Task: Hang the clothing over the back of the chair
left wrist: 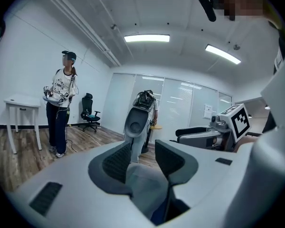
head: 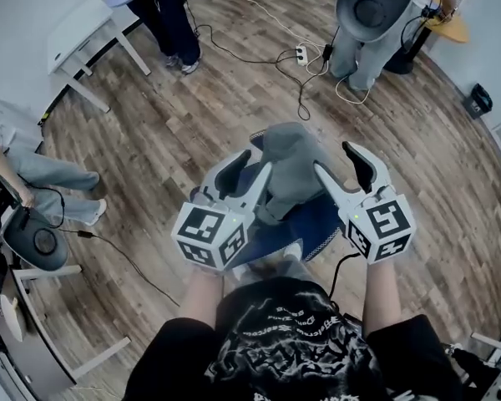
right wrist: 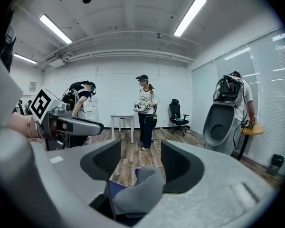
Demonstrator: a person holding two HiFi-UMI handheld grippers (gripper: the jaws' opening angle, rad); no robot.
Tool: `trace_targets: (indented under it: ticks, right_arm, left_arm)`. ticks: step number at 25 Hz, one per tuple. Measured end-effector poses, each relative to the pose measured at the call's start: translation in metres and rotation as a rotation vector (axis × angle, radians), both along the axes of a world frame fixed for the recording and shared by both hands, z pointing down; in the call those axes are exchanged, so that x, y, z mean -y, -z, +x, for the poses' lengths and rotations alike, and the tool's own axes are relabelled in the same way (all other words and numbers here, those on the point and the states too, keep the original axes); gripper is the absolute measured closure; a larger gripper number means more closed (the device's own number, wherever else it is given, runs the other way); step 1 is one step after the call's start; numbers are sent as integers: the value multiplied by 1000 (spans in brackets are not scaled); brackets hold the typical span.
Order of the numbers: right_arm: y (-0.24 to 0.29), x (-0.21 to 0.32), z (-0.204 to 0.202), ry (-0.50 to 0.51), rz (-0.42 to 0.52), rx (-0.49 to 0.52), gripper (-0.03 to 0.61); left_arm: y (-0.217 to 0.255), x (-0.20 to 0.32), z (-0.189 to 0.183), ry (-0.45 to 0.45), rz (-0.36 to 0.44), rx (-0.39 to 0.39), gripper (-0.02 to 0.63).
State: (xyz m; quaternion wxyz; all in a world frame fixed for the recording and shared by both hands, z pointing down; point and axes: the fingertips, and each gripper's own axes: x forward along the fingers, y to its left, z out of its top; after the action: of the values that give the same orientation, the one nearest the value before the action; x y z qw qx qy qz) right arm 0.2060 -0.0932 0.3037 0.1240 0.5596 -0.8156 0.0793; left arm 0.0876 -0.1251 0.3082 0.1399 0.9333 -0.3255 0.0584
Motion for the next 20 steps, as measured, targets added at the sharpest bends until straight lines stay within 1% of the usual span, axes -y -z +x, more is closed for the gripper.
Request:
trace_targets:
  ticks: [4, 6, 8, 10, 12, 14, 15, 18, 20]
  right_arm:
    - [8, 0, -35, 7, 40, -8, 321]
    - [6, -2, -56, 12, 48, -4, 332]
    - [2, -6, -76, 24, 48, -10, 353]
    - [1, -9, -89, 37, 52, -7, 359]
    - [-1, -14, -103, 47, 50, 10, 360]
    - [-9, -19, -115, 50, 34, 7, 364]
    - [-14, -21, -119, 46, 27, -2, 368]
    - [-28, -23, -133, 27, 32, -14, 404]
    - [-39, -26, -144, 26, 25, -12, 439]
  left_arm:
    - [5, -5, -35, 35, -1, -7, 453]
    - [6, -8, -55, 51, -4, -6, 457]
    - [7, -13, -74, 68, 9, -6, 485]
    - [8, -17, -83, 56, 8, -17, 492]
    - [2, -23, -90, 37, -15, -27, 493]
    - [-8, -30, -96, 36, -30, -16, 495]
    - [-13, -34, -97, 39, -34, -11, 508]
    - [-27, -44, -106, 57, -46, -9, 541]
    - [-40, -50, -111, 59, -55, 15, 547]
